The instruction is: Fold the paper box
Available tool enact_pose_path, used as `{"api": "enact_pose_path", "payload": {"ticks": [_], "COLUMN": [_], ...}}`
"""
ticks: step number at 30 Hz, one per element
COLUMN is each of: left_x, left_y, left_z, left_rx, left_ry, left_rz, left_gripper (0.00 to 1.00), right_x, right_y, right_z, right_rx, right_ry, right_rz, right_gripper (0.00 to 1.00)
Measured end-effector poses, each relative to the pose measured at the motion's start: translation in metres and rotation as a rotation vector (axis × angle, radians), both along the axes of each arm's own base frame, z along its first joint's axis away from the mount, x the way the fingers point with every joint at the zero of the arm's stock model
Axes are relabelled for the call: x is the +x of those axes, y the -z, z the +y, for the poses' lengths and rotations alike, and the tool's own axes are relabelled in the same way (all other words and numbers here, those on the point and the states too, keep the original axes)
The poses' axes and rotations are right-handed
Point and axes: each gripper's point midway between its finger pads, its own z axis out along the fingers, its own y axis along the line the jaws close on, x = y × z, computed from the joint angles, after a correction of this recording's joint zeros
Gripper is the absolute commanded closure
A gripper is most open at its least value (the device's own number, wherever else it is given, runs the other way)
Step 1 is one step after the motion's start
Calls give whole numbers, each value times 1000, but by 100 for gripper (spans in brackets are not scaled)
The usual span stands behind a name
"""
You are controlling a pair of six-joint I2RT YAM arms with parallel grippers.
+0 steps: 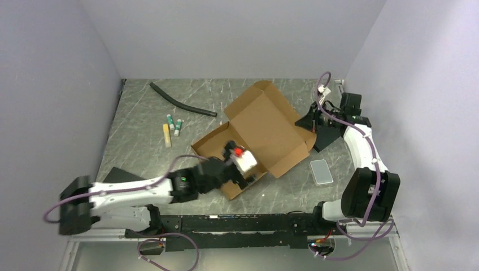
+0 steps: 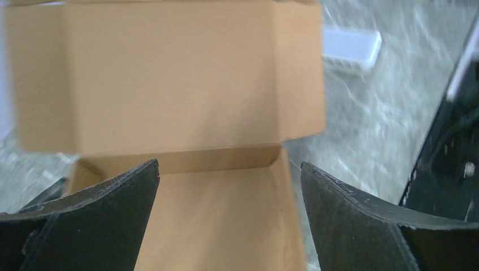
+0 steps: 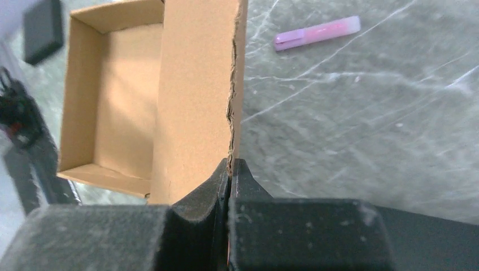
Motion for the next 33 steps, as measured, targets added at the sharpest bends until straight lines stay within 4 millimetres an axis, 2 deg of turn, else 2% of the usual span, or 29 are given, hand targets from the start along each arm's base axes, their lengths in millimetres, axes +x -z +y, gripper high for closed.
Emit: {"api": "enact_pose_path", "payload": {"ticks": [3, 5, 8, 10, 17, 23, 25, 28, 33], "left_x": [20, 38, 49, 54, 86, 130, 142, 154, 161], "left_y": [-47, -67, -72, -66, -40, -10, 0, 9, 25], "left_z": [42, 86, 125, 140, 160, 177, 176, 162, 140], "left_rx": [-169, -279, -363, -385, -404, -450, -458, -466, -453], "left_ry": [-84, -189, -291, -338, -476, -567, -567, -508, -422], "left_rz": [40, 58, 80, 103, 198, 248, 264, 278, 313], "left_gripper": [1, 1, 0, 1, 2, 7, 10, 17, 34], "right_x": [7, 16, 32, 37, 17, 20, 21, 21, 22], "right_y": [-18, -34, -55, -62, -69, -71, -71, -72, -74], "right_z": [-6, -8, -4, 8, 73, 72, 72, 73, 76], "right_rx": [-101, -188, -321, -417, -602, -688, -700, -701, -696], "right_ry": [-54, -113, -207, -289, -545, -551, -550, -548, -545], "right_rz": [-94, -159, -258, -322, -460, -485, -484, -485, -493], "right_gripper": [100, 100, 100, 100, 100, 100, 100, 100, 100]}}
